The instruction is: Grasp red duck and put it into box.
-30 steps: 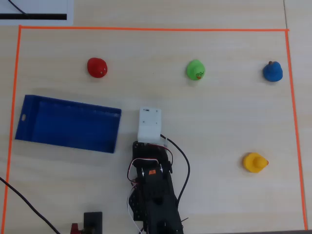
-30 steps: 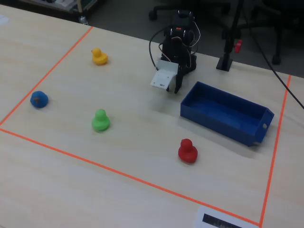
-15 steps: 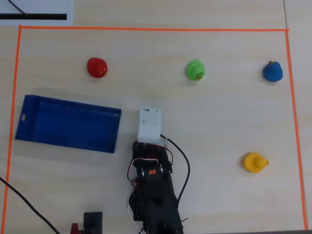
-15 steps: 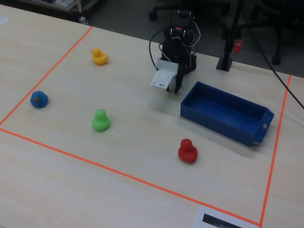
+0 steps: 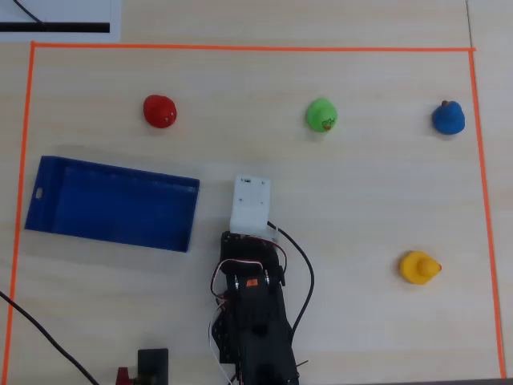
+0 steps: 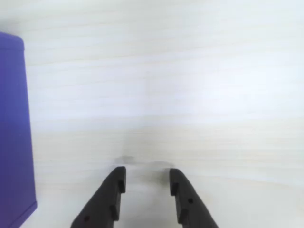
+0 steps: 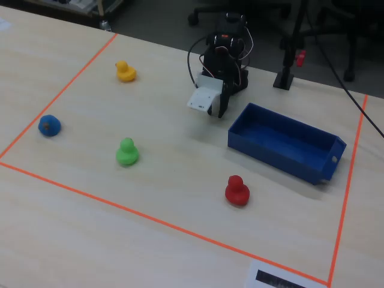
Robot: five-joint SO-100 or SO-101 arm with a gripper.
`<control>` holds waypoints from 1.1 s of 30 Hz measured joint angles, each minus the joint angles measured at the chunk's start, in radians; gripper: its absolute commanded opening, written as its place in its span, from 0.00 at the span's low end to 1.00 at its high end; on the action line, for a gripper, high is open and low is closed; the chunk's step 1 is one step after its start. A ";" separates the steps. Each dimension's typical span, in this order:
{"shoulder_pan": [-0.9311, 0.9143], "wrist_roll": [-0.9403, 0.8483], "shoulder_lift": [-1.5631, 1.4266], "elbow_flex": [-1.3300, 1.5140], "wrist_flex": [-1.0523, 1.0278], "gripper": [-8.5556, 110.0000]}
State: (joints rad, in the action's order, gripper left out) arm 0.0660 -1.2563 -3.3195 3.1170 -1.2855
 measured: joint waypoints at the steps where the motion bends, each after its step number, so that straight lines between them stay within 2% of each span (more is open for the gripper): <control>1: -0.006 0.000 0.000 0.000 0.000 0.16; 6: -0.011 0.000 0.000 0.000 0.000 0.14; 20: -0.011 0.000 -0.002 0.000 0.000 0.17; 21: -0.011 0.000 -0.002 0.000 0.000 0.17; 23: -0.011 0.000 -0.002 0.000 0.000 0.07; 24: -0.011 0.000 -0.002 0.000 0.000 0.07; 27: -0.012 -0.005 -0.002 0.000 0.002 0.11; 29: -0.014 -0.009 0.009 0.000 0.041 0.16; 33: -0.067 -0.063 0.132 -0.017 0.353 0.25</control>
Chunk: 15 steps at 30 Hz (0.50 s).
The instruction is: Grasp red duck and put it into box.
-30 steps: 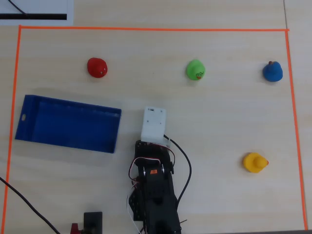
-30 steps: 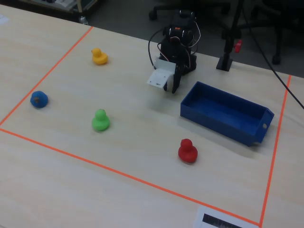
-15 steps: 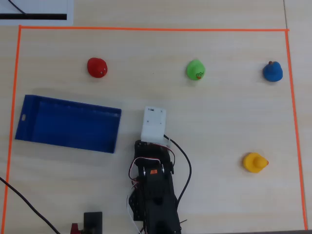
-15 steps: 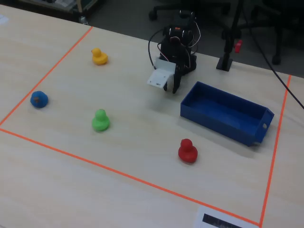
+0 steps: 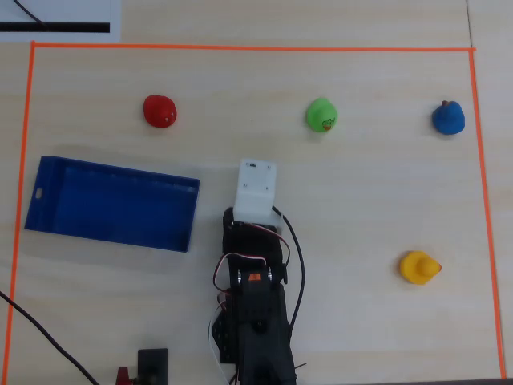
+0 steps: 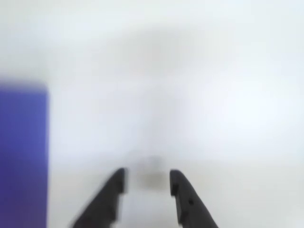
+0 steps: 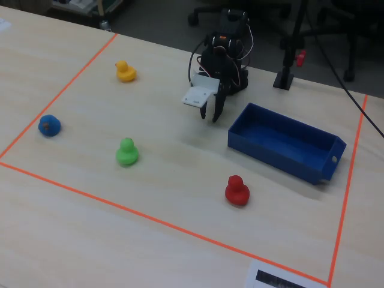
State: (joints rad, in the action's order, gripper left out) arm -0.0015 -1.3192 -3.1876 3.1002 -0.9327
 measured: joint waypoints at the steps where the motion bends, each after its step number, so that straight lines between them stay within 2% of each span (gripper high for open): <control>1: -0.011 -0.023 0.055 -0.023 0.084 0.26; 9: -0.014 -0.235 0.471 -0.202 0.620 0.28; 12: -0.002 -0.278 0.609 -0.333 0.675 0.27; 15: 0.025 -0.265 0.741 -0.557 0.597 0.26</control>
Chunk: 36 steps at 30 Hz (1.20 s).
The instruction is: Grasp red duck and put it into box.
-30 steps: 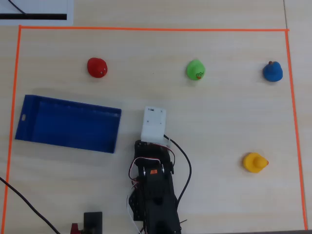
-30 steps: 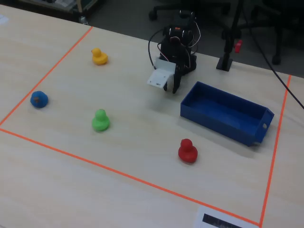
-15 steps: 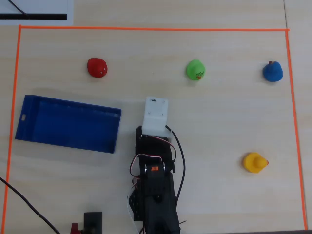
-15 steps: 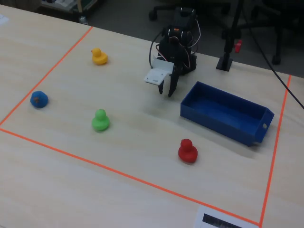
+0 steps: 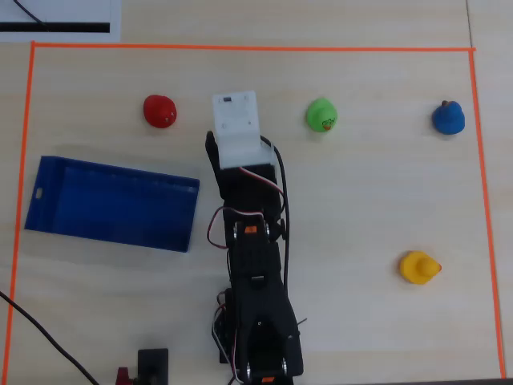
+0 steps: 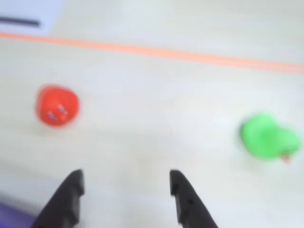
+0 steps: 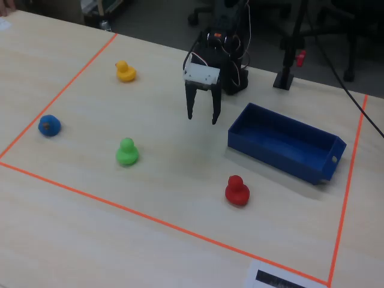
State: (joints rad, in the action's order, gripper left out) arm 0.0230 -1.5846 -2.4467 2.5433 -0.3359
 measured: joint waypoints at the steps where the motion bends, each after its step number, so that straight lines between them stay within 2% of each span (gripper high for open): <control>1: 0.014 0.009 0.044 -0.080 -0.038 0.26; 4: 0.067 0.029 0.163 -0.233 -0.092 0.25; 7: 0.138 0.032 0.236 -0.245 -0.072 0.25; 13: 0.239 0.118 0.344 -0.212 0.060 0.27; 22: 0.253 0.140 0.701 -0.249 0.322 0.29; 36: 0.291 0.209 0.841 -0.431 0.275 0.29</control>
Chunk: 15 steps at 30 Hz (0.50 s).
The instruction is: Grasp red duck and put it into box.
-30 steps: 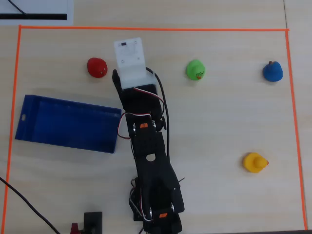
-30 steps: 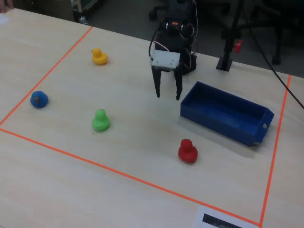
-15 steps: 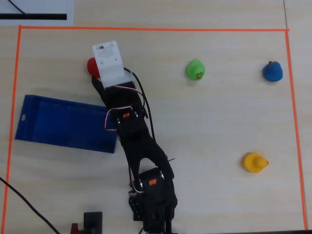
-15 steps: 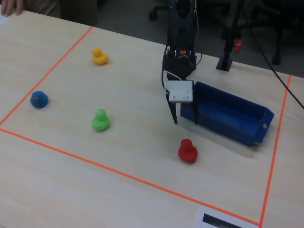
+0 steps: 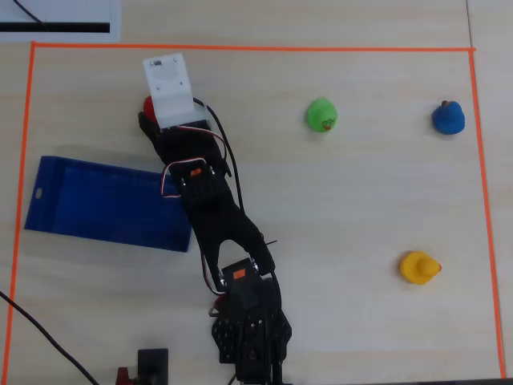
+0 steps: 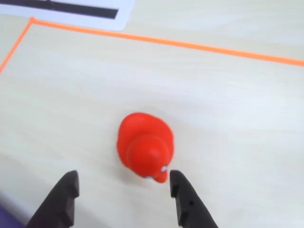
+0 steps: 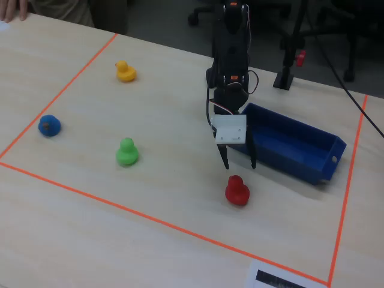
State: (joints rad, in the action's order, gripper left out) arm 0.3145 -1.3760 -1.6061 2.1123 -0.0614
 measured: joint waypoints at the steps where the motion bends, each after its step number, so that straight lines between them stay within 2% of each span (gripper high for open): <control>1: 0.006 0.003 0.005 -0.003 -0.003 0.29; 15: 0.006 0.017 0.189 -0.141 -0.003 0.28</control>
State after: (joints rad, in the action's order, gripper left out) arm 0.3206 -1.3591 -1.4174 1.9712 -0.0644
